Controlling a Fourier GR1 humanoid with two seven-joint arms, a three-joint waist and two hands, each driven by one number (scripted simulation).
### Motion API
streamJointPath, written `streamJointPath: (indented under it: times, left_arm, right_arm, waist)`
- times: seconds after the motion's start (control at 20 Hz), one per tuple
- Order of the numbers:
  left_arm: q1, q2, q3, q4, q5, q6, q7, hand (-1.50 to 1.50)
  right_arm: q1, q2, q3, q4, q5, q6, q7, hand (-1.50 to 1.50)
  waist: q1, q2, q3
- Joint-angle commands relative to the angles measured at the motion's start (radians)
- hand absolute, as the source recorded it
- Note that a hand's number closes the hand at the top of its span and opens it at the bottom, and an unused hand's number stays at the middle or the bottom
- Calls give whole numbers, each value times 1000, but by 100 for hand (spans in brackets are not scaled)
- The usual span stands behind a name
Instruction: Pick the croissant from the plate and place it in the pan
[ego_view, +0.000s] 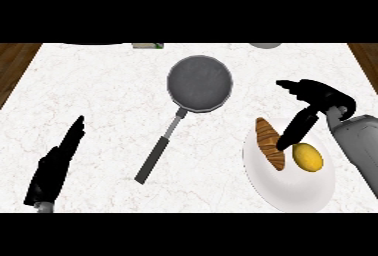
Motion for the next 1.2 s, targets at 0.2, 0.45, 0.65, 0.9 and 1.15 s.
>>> streamJointPath:
  times: [0.2, 0.45, 0.65, 0.9, 1.15]
  left_arm:
    - [-2, -43, 9, -1, -43, -9, -5, 0]
    - [-5, -32, 26, -8, -33, -37, 10, 0]
    - [16, -53, 29, -1, -56, -20, -15, 0]
    - [-11, -99, 9, 36, -106, -4, -4, 0]
    - [-13, -44, 91, -59, -51, -66, 59, 0]
  right_arm:
    - [28, 62, -6, 33, 48, 83, 51, -150]
    - [3, 105, 54, 92, 114, 57, 97, -150]
    - [-34, 143, 64, 139, 137, 67, 130, -150]
    - [-4, 152, 35, 169, 155, 88, 88, -150]
    - [89, 197, 65, 126, 221, 38, 62, -150]
  waist:
    - [-7, -1, 0]
    - [-2, -1, 0]
    - [0, 0, 0]
    - [-4, 1, 0]
    - [-5, -1, 0]
